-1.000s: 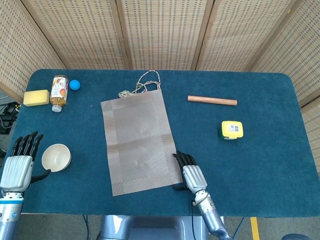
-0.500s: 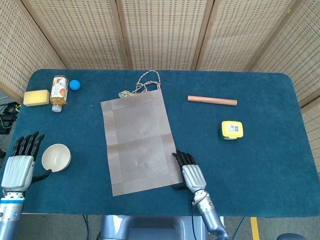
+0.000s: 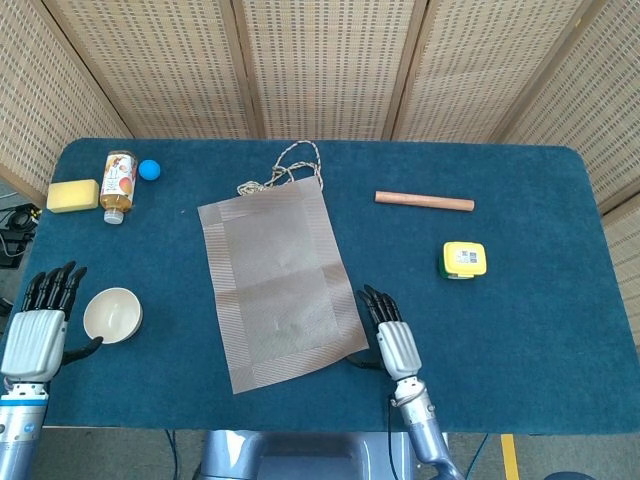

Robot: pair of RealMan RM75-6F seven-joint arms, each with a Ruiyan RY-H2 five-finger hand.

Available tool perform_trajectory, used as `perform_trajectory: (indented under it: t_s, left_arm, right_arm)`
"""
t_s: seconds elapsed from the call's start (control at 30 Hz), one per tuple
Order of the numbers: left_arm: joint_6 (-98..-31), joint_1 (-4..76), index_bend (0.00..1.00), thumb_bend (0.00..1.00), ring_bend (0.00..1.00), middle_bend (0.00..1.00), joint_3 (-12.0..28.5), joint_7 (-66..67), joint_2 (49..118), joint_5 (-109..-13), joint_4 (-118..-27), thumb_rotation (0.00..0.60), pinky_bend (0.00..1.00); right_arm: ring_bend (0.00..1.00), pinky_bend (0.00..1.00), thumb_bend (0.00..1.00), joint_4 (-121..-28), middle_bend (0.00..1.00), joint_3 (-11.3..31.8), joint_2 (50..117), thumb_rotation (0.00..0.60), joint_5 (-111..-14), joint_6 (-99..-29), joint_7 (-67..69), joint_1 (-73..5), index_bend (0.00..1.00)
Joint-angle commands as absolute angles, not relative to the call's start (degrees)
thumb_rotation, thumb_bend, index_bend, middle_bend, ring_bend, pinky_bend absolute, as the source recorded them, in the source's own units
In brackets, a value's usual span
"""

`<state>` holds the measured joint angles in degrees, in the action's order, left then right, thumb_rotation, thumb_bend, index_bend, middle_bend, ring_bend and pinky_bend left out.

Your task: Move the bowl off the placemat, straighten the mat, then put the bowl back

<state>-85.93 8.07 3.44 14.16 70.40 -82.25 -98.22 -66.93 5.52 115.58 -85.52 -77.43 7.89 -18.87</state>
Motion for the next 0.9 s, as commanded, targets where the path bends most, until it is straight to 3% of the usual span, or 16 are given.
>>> perform_trajectory:
  t_s: [0.03,0.17,0.3,0.43,0.53,0.67,0.9]
  left_arm:
    - [-86.15,7.97,0.00,0.00,0.00,0.00,3.48,14.08,70.45,-82.48,-98.32,0.600,0.00]
    - [-86.32,7.86,0.00,0.00,0.00,0.00,3.46,14.01,70.59,-82.90,-98.23,0.600,0.00]
    - [-85.92,7.90,0.00,0.00,0.00,0.00,3.59,13.97,70.69,-82.53,-98.13,0.600,0.00]
    - [-85.81,7.90,0.00,0.00,0.00,0.00,3.77,13.89,70.73,-82.33,-98.07,0.600,0.00]
    - [-85.68,7.90,0.00,0.00,0.00,0.00,3.87,13.80,70.78,-82.17,-98.00,0.600,0.00]
    - [-85.41,7.94,0.00,0.00,0.00,0.00,3.89,13.87,70.86,-82.09,-97.94,0.600,0.00]
    - [-85.19,7.94,0.00,0.00,0.00,0.00,3.99,13.93,71.02,-81.93,-97.88,0.600,0.00]
  right_arm:
    - [0.00,0.00,0.25,-67.00,0.00,5.54,115.41,0.600,-86.04,-78.22,8.56,-18.59,0.01]
    - [0.00,0.00,0.26,-66.96,0.00,5.36,115.51,0.600,-86.53,-78.96,9.36,-18.36,0.17]
    - [0.00,0.00,0.26,-65.99,0.00,5.62,116.18,0.600,-86.22,-78.95,9.94,-18.31,0.43]
    - [0.00,0.00,0.26,-65.02,0.07,5.84,116.65,0.600,-86.01,-78.79,10.13,-18.38,0.59]
    - [0.00,0.00,0.26,-64.06,0.11,5.99,117.16,0.600,-86.01,-79.05,10.43,-18.36,0.65]
    - [0.00,0.00,0.30,-63.47,0.12,5.82,117.43,0.600,-85.92,-78.68,10.56,-18.39,0.66]
    - [0.00,0.00,0.45,-63.34,0.11,5.90,117.47,0.600,-86.03,-78.89,10.67,-18.37,0.66]
